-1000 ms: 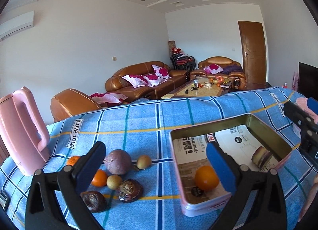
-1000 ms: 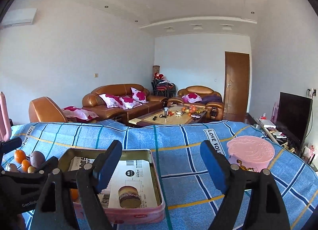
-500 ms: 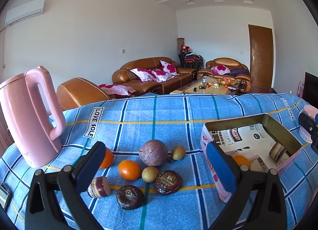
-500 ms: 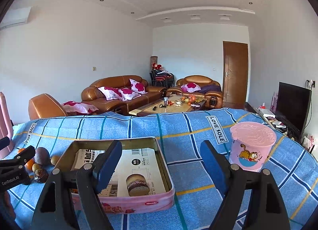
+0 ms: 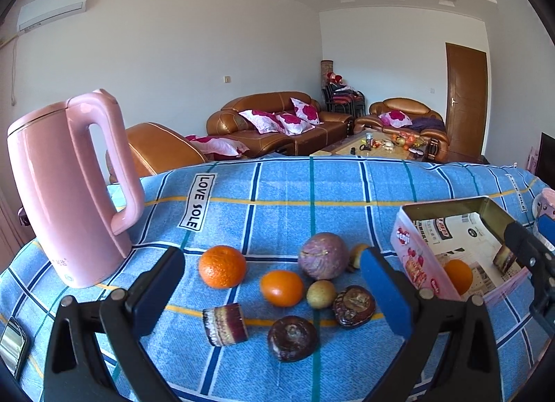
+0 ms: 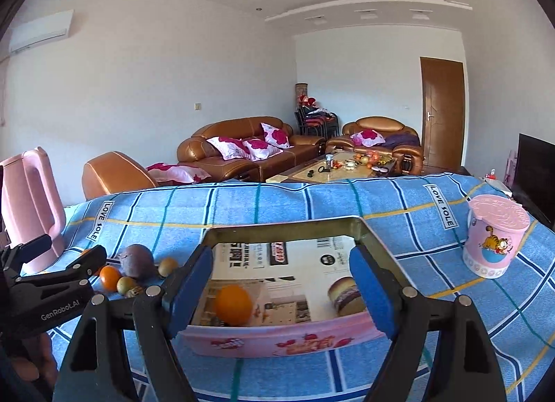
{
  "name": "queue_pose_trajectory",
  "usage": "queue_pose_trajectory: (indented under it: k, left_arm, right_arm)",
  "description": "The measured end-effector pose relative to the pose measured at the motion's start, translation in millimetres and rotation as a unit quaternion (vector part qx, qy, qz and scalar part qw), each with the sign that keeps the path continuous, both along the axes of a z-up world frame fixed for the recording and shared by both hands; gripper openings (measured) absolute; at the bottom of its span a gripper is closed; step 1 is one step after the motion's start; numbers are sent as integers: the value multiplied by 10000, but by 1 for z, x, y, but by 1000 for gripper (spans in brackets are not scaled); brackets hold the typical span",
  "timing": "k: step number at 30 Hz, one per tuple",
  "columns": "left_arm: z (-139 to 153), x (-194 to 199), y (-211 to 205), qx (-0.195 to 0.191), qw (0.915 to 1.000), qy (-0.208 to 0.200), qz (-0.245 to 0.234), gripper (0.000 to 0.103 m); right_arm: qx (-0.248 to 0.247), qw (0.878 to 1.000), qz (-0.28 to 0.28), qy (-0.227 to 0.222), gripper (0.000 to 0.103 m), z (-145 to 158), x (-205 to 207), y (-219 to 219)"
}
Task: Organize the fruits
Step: 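Withdraw both open tools from the tin back toward the fruits, then grasp a dark chocolate ball with the right tool while the left tool grasps a cake slice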
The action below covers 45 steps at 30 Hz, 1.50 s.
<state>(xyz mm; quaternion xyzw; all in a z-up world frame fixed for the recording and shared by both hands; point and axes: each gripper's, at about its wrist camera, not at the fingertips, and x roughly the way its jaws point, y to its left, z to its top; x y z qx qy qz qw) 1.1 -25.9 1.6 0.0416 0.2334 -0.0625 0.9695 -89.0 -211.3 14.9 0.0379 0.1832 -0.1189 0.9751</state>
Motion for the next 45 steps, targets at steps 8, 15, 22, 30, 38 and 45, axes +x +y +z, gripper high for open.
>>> queue_pose_trajectory:
  k: [8,15,22,30,38,45]
  left_arm:
    - [-1,14,34,265,9993,129,237,103]
    - [-2,33,88,7,9965,440,716,103]
    - [-3,42,119,-131,9921,616,1085,103]
    - [-7,44,126,-254,9906,764,1107,103]
    - [-4,44,129,-289,9909,789,1051,103]
    - [-7,44,122,-356,9929,888,711,102]
  right_arm:
    - [56,9989,427,161,82,-3,14,34]
    - [206,9943,935,469,82,-10,28,61]
    - [324,9781,1683,1179,46,-25,50,95]
    - [762,9477,2348,2021,46,-49,82,139]
    - [771,9427,2216,2374,46,-58,101,155]
    - [968,9364,2456,2310,39,-56,94,148]
